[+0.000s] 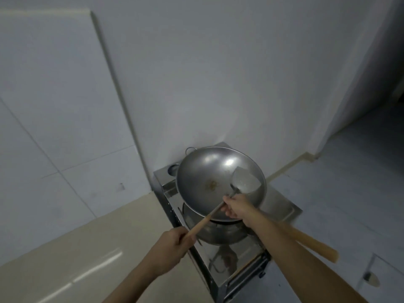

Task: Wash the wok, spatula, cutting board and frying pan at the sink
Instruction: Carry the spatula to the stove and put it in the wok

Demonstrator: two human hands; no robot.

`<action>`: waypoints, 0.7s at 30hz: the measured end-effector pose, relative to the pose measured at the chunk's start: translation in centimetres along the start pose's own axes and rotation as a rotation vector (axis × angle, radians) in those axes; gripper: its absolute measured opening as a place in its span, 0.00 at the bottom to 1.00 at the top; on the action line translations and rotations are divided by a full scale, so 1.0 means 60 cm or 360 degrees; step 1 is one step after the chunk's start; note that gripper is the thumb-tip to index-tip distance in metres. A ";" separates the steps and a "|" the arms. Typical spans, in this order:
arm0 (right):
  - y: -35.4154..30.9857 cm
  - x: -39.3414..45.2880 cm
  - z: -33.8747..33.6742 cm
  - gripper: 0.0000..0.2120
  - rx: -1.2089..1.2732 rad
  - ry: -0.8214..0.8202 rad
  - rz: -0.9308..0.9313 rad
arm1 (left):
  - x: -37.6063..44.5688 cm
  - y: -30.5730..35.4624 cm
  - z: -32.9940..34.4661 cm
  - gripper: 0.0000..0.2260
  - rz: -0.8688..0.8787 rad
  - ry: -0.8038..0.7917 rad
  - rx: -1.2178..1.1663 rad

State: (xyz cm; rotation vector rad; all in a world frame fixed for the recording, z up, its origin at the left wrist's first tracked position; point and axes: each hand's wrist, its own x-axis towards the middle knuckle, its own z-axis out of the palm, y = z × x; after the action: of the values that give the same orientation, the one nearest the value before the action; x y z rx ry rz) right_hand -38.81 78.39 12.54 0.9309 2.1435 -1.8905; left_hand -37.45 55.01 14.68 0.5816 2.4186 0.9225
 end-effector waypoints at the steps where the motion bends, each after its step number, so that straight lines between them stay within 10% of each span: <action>1: 0.002 0.021 0.004 0.14 -0.0035 -0.0005 0.0037 | 0.009 0.000 0.003 0.12 -0.0013 0.0009 0.0015; 21: 0.036 0.294 0.009 0.10 -0.0591 -0.0565 0.0166 | 0.165 0.037 0.101 0.11 -0.0687 0.0284 -0.0033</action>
State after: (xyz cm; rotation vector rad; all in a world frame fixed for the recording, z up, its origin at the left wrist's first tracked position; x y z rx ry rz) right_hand -51.94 84.19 2.08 0.5704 2.0772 -1.4116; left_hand -41.37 64.88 9.45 -0.0402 2.5397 0.8370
